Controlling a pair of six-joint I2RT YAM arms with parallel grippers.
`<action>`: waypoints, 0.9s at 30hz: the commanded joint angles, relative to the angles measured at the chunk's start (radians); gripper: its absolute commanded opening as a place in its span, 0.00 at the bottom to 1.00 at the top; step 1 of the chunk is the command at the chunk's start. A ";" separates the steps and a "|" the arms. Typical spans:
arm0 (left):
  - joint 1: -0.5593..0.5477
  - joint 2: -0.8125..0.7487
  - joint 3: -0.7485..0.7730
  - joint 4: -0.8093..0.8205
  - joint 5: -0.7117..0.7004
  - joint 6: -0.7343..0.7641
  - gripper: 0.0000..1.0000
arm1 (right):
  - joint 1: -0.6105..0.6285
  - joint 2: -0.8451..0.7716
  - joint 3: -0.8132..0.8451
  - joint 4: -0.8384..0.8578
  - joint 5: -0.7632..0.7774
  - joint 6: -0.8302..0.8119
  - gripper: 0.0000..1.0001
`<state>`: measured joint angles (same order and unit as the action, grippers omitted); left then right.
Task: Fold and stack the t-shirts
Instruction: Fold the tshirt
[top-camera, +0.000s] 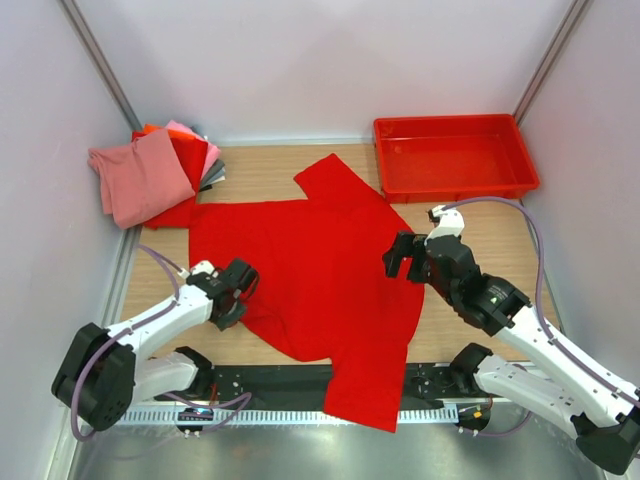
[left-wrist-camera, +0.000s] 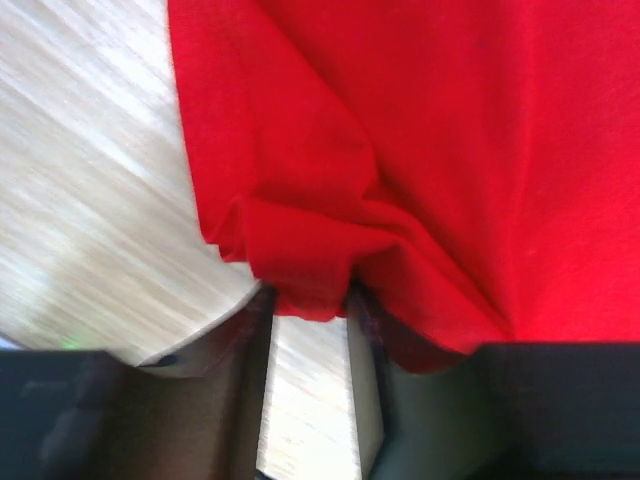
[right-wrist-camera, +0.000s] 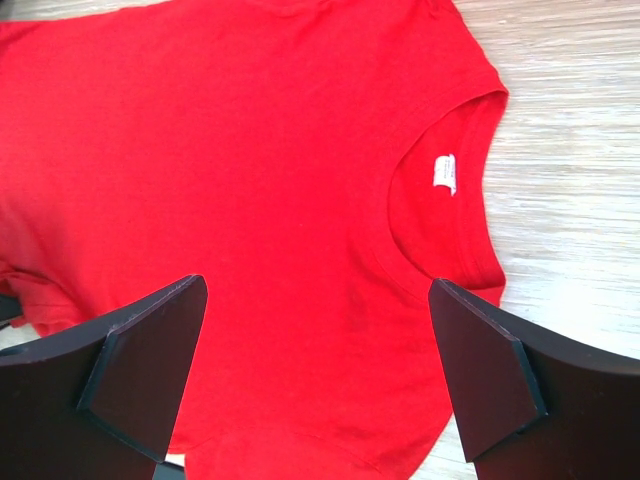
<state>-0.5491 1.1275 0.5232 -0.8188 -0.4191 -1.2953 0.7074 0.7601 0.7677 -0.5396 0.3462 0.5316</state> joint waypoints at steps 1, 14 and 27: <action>-0.003 0.041 0.006 0.049 -0.037 0.022 0.28 | 0.003 0.008 0.021 -0.006 0.039 -0.019 1.00; -0.003 -0.032 0.112 -0.060 0.146 0.142 0.00 | 0.003 -0.021 0.031 -0.143 0.001 0.117 1.00; -0.017 -0.303 0.254 -0.483 0.232 0.182 0.00 | 0.228 -0.077 -0.123 -0.531 -0.171 0.570 1.00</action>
<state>-0.5629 0.8616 0.7341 -1.1419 -0.1936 -1.1385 0.8921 0.7139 0.6735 -0.9604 0.2008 0.9646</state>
